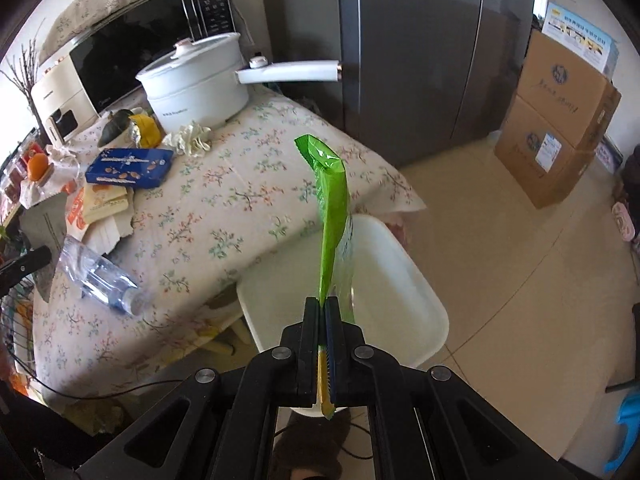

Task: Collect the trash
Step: 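Carry the green bag over the white bin and open the right gripper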

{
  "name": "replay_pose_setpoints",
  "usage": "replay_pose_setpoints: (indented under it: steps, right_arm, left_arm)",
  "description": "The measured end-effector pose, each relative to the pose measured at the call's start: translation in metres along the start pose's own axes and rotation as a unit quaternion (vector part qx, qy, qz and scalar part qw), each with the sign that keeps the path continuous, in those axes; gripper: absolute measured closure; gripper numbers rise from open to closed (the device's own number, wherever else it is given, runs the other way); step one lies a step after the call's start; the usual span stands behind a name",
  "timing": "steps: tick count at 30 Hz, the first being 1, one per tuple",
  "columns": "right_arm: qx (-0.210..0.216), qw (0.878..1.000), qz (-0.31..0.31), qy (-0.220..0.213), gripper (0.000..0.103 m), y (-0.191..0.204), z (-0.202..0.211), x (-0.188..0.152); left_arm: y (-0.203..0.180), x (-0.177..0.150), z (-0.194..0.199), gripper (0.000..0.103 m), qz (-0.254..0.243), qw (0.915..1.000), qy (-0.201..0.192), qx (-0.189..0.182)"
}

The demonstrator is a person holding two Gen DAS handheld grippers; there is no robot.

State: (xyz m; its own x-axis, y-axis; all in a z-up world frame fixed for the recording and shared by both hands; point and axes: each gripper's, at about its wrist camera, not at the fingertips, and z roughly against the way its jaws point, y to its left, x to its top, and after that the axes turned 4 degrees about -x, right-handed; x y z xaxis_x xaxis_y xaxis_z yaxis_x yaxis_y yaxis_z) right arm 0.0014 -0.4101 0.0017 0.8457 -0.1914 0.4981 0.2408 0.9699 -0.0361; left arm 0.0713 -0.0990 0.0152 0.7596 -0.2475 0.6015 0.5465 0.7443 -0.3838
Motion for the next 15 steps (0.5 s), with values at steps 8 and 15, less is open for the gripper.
replay_pose_setpoints:
  steps: [8,15]
  right_arm:
    - [0.028,0.997,-0.032,0.065,0.093,-0.01,-0.046,0.0]
    - [0.01,0.998,-0.046,0.049,0.048,-0.027,-0.035,-0.002]
  left_arm:
    - [-0.065,0.004,-0.056,0.096,-0.021,0.9989,0.028,-0.029]
    - [-0.099,0.003,-0.113,0.096,-0.039,0.9971,0.059,-0.027]
